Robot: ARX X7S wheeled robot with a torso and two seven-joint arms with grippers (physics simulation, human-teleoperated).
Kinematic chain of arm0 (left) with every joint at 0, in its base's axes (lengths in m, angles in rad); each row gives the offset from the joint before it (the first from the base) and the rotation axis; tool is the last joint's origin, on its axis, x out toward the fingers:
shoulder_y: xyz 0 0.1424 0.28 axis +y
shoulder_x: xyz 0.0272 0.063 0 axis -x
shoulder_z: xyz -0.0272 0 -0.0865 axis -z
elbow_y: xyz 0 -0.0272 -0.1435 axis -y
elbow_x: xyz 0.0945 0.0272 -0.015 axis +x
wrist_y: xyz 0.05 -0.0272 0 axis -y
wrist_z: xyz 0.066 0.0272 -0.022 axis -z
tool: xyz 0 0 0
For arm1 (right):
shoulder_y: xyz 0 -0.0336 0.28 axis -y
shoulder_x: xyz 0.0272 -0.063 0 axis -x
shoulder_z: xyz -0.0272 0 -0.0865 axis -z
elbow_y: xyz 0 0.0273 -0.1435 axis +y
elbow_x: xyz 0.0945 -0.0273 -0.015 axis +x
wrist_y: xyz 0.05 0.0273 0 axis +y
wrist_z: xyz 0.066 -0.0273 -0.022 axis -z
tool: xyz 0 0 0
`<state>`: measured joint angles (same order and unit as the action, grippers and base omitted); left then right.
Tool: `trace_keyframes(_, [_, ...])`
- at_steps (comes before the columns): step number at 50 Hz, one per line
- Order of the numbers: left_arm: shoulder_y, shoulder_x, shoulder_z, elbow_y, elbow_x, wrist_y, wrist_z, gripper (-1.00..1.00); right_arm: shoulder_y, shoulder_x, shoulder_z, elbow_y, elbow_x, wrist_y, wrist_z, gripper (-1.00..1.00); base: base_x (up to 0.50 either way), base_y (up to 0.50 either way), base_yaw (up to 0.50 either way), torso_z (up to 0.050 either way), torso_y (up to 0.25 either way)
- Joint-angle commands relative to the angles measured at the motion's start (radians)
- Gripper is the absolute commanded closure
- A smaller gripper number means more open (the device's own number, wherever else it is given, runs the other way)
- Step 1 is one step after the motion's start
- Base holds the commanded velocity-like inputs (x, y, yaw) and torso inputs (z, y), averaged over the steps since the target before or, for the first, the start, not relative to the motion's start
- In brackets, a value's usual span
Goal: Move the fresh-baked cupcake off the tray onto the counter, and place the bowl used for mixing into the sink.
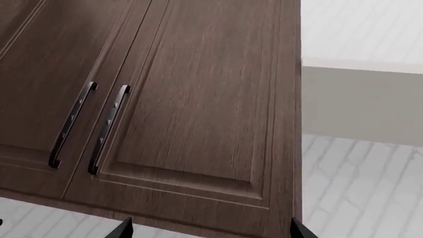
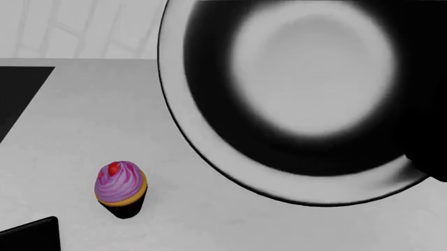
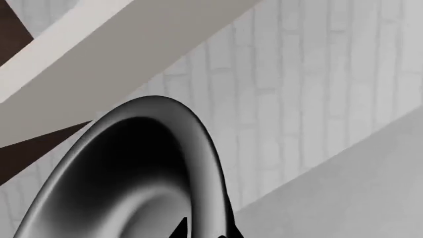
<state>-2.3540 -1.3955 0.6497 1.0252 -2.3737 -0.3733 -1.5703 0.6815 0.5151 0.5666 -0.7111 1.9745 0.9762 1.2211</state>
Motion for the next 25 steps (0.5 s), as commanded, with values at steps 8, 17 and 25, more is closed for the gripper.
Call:
trace_keyframes(8, [0.0, -0.007, -0.019, -0.002, -0.01, 0.0, 0.0, -1.0, 0.032, 0.008, -0.038, -0.075, 0.005, 0.009, 0.018, 1.0, -0.31, 0.08, 0.0, 0.0, 0.0])
trace_keyframes(17, [0.0, -0.004, -0.025, -0.006, -0.016, -0.004, 0.0, -1.0, 0.036, 0.005, -0.06, -0.075, -0.012, 0.016, 0.012, 1.0, -0.48, 0.07, 0.0, 0.0, 0.0])
trace_keyframes(25, [0.0, 0.0, -0.023, -0.002, -0.013, -0.003, 0.0, -1.0, 0.045, -0.007, -0.101, -0.079, -0.076, 0.055, -0.014, 1.0, -0.05, 0.49, 0.0, 0.0, 0.0])
